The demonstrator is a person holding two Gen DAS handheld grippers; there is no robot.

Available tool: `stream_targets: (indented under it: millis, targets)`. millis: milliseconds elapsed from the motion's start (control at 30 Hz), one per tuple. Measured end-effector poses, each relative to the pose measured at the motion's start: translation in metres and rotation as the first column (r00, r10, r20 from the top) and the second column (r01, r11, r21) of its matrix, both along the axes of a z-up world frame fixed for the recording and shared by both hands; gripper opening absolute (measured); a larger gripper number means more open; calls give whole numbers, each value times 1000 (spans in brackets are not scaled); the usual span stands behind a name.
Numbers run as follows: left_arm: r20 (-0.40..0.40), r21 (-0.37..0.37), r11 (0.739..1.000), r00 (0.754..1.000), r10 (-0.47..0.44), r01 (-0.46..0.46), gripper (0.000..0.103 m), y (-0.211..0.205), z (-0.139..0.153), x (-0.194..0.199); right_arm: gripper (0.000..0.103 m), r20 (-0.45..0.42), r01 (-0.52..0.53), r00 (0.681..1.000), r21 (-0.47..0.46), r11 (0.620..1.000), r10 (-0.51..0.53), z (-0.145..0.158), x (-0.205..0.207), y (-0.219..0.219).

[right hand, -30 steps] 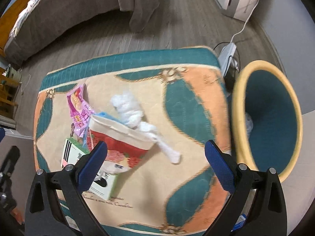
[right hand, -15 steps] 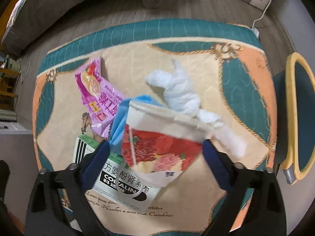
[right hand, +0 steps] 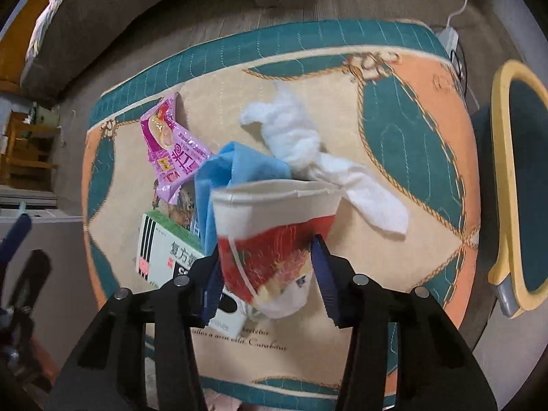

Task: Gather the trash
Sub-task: 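Grasp the red-and-white paper cup with the right tool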

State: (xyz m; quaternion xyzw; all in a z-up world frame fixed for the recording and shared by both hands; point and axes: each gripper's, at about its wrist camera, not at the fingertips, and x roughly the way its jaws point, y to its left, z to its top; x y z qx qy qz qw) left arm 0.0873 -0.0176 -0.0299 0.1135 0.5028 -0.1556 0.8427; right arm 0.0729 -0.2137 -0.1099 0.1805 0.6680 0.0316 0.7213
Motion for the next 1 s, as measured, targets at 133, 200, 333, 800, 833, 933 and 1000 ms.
stream_targets:
  millis: [133, 200, 333, 800, 833, 933, 1000]
  targets:
    - [-8, 22, 1000, 1000, -15, 15, 93, -12, -5, 0, 48, -1, 22, 1000, 9, 1000, -22, 2, -4, -15]
    - [-8, 29, 999, 1000, -19, 19, 94, -17, -6, 0, 48, -1, 38, 999, 18, 999, -38, 2, -7, -24]
    - [-14, 45, 998, 999, -36, 37, 94, -30, -11, 0, 51, -15, 67, 998, 70, 995, -66, 4, -11, -38]
    - [-44, 111, 990, 995, -86, 90, 93, -75, -31, 1, 9, 46, 24, 999, 8, 1000, -25, 18, -21, -62]
    - [-49, 116, 989, 995, -88, 93, 93, -78, -34, 1, 9, 69, 39, 997, 11, 999, -39, 25, -21, -67]
    - [-71, 121, 987, 993, -94, 102, 93, -85, -46, 3, 9, 122, 72, 990, 11, 997, -73, 43, -21, -81]
    - [-94, 124, 987, 991, -94, 105, 93, -89, -58, 4, 9, 166, 71, 984, -21, 997, -66, 57, -22, -86]
